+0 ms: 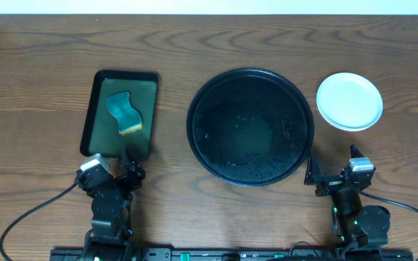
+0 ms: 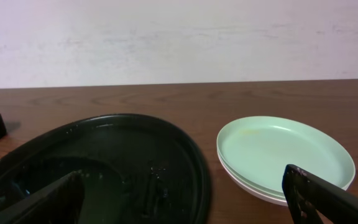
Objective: Clean dirty plates on tray and stack at the side
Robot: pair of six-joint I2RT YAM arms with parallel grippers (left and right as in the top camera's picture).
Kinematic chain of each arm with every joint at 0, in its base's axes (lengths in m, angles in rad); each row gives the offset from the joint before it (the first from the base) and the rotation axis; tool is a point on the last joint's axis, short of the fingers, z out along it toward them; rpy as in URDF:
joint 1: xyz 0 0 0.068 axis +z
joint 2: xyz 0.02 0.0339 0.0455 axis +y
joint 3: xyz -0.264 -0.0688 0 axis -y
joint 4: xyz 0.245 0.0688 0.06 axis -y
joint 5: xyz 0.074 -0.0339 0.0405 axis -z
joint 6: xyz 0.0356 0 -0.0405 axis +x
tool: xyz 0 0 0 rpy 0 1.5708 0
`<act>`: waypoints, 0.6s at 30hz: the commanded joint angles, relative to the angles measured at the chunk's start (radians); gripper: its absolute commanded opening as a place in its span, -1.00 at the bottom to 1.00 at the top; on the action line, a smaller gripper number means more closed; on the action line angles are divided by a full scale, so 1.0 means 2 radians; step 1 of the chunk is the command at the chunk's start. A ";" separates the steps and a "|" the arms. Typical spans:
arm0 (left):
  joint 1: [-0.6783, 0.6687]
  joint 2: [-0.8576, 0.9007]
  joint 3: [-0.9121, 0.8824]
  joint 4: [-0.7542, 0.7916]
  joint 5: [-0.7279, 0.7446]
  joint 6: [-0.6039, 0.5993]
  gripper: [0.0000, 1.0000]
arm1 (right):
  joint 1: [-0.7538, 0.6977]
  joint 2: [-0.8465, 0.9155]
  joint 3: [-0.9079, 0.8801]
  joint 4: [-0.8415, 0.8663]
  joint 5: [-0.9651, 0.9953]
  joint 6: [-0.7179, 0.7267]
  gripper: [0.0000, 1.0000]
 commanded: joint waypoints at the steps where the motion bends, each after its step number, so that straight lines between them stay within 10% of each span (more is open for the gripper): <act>1: 0.025 -0.011 -0.013 0.003 0.037 0.010 0.63 | 0.005 -0.003 -0.001 -0.002 0.002 -0.006 0.99; 18: 0.070 -0.082 -0.036 0.029 0.134 0.094 0.63 | 0.005 -0.003 -0.001 -0.002 0.002 -0.006 0.98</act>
